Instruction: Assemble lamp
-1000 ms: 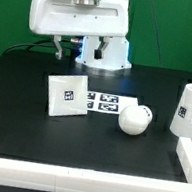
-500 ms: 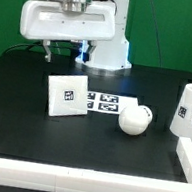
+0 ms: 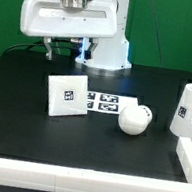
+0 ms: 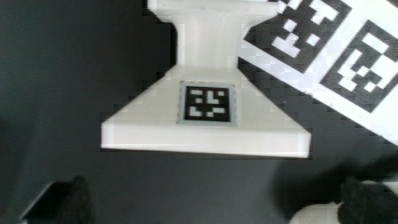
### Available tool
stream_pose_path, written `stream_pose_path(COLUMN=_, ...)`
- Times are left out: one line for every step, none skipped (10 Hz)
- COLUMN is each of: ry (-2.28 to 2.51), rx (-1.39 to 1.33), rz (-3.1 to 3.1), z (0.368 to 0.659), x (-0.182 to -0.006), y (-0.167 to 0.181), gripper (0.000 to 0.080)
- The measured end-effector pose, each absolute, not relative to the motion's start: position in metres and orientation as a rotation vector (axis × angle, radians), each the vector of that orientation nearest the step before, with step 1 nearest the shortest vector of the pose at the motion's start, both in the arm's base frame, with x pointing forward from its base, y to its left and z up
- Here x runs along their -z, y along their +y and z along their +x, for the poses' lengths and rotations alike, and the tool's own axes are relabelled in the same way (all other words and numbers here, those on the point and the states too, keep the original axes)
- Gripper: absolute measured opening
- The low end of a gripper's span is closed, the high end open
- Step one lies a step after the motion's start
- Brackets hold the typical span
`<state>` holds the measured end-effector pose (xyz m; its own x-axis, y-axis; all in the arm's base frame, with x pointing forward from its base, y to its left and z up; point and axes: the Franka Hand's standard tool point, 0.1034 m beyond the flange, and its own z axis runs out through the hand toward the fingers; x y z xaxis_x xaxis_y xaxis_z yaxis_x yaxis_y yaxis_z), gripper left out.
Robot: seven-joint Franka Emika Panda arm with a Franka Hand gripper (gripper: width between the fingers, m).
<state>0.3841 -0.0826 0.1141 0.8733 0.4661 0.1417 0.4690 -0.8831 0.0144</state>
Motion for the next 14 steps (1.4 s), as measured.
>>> stream_pose_path(ry=-0.756, rx=0.219, rz=-3.02, z=0.384, x=-0.114, y=-0.082, gripper=0.0698)
stream_pose_path(ry=-0.756, rx=0.219, rz=-3.021, z=0.386, x=-0.114, y=-0.083, gripper=0.0698)
stream_pose_path(ry=-0.757, rx=0.223, rz=-3.023, z=0.388, x=-0.114, y=-0.083, gripper=0.0698)
stream_pose_path(ry=-0.757, rx=0.225, rz=-3.023, z=0.389, x=-0.115, y=-0.084, gripper=0.0698)
stream_pose_path(ry=-0.757, rx=0.227, rz=-3.023, z=0.39, x=-0.115, y=-0.084, gripper=0.0698)
stream_pose_path(ry=-0.752, rx=0.227, rz=-3.025, z=0.392, x=-0.116, y=-0.086, gripper=0.0698)
stream_pose_path(ry=-0.699, rx=0.18, rz=-3.014, z=0.394, x=-0.113, y=-0.094, gripper=0.0698)
stream_pose_path(ry=-0.521, rx=0.104, rz=-3.007, z=0.399, x=-0.109, y=-0.1, gripper=0.0698)
stream_pose_path(ry=-0.392, rx=0.021, rz=-2.979, z=0.408, x=-0.106, y=-0.105, gripper=0.0698)
stream_pose_path(ry=-0.361, rx=-0.006, rz=-2.97, z=0.414, x=-0.102, y=-0.111, gripper=0.0698)
stream_pose_path(ry=-0.385, rx=-0.005, rz=-2.971, z=0.413, x=-0.1, y=-0.113, gripper=0.0698)
stream_pose_path(ry=-0.386, rx=-0.006, rz=-2.971, z=0.413, x=-0.1, y=-0.113, gripper=0.0698)
stream_pose_path(ry=-0.386, rx=-0.006, rz=-2.971, z=0.413, x=-0.1, y=-0.113, gripper=0.0698)
stream_pose_path(ry=-0.386, rx=-0.007, rz=-2.971, z=0.413, x=-0.1, y=-0.113, gripper=0.0698)
